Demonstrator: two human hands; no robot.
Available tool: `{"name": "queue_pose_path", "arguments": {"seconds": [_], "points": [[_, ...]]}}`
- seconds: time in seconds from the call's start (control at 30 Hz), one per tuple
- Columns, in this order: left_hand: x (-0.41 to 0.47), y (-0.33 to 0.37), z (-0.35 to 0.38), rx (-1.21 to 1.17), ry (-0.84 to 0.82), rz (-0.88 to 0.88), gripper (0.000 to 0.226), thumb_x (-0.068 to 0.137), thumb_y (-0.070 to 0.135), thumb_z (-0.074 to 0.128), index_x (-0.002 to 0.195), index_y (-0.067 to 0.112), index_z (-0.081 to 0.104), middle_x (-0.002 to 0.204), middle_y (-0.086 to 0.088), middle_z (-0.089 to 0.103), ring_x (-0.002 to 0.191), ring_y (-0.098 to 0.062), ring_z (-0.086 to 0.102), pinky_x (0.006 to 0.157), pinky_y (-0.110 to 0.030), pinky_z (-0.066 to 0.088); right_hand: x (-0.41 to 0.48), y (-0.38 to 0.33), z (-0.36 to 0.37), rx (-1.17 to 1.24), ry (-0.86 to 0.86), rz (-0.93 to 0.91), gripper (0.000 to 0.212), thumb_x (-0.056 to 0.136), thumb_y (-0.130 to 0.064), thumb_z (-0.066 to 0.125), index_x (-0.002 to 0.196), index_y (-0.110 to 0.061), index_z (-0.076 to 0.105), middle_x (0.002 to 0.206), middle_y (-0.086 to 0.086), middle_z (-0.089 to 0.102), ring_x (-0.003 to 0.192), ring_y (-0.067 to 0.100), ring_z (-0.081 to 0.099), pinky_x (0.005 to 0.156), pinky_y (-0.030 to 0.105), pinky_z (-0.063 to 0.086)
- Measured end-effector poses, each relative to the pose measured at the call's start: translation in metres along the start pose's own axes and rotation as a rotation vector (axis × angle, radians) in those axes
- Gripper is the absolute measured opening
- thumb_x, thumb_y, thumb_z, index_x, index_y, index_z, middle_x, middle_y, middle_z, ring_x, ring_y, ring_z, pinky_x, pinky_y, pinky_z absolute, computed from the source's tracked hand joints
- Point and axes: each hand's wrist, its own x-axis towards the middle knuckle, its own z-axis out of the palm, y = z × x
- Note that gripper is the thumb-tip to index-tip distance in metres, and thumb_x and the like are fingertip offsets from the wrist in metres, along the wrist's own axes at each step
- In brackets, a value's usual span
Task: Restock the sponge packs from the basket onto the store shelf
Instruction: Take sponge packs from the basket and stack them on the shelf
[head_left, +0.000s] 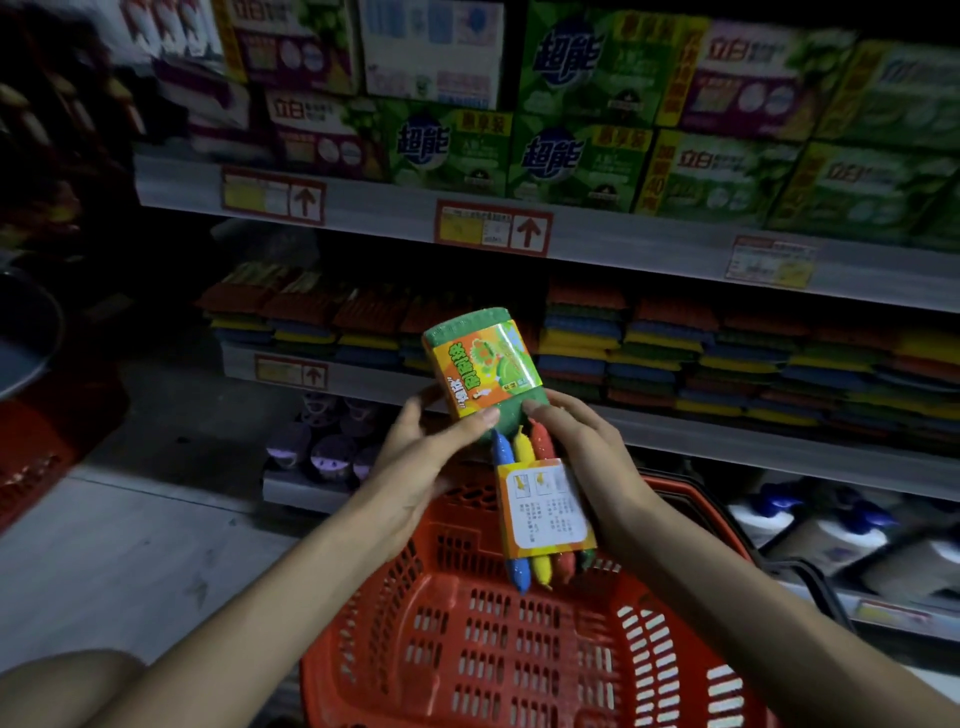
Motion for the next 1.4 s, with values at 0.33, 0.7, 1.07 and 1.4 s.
{"name": "queue_pose_path", "arguments": {"seconds": [0.33,0.7,1.07,1.4], "points": [[0.016,0.015,-0.021,-0.123,0.194,0.058,0.050,0.081,0.020,0.084,0.123,0.009,0.059,0.121,-0.013,0.072,0.108,-0.027,0.073,0.075,-0.035,0.062,-0.002,-0.012,-0.001,-0.201,-0.050,-0.158,0.034,0.099,-0.031,0.064,0.132,-0.029,0.062,0.104,-0.002,0.079,0.077,0.014,0.076,0.061,0.021,0.053],[0.029,0.023,-0.016,-0.069,0.258,0.139,0.040,0.082,0.028,0.084,0.115,0.013,0.066,0.111,-0.006,0.077,0.103,-0.021,0.074,0.070,-0.028,0.058,0.001,-0.008,0.019,-0.219,-0.146,-0.257,0.064,0.084,-0.046,0.067,0.146,-0.042,0.052,0.138,-0.008,0.065,0.113,0.016,0.071,0.102,0.045,0.054],[0.044,0.028,0.000,-0.135,0.328,0.177,0.028,0.085,0.026,0.082,0.108,0.015,0.072,0.102,-0.003,0.079,0.099,-0.020,0.075,0.087,-0.038,0.061,0.014,-0.003,0.020,-0.222,-0.141,-0.293,0.071,0.090,-0.040,0.069,0.155,-0.041,0.040,0.146,-0.018,0.053,0.115,-0.002,0.066,0.093,0.026,0.056],[0.067,0.030,0.011,-0.072,0.292,0.233,0.033,0.098,0.020,0.068,0.129,0.012,0.067,0.117,-0.005,0.068,0.102,-0.010,0.065,0.077,-0.025,0.059,0.038,-0.019,0.016,-0.198,-0.036,-0.226,0.061,0.098,-0.024,0.064,0.153,-0.038,0.040,0.117,-0.029,0.063,0.097,-0.003,0.071,0.071,0.013,0.054]]}}
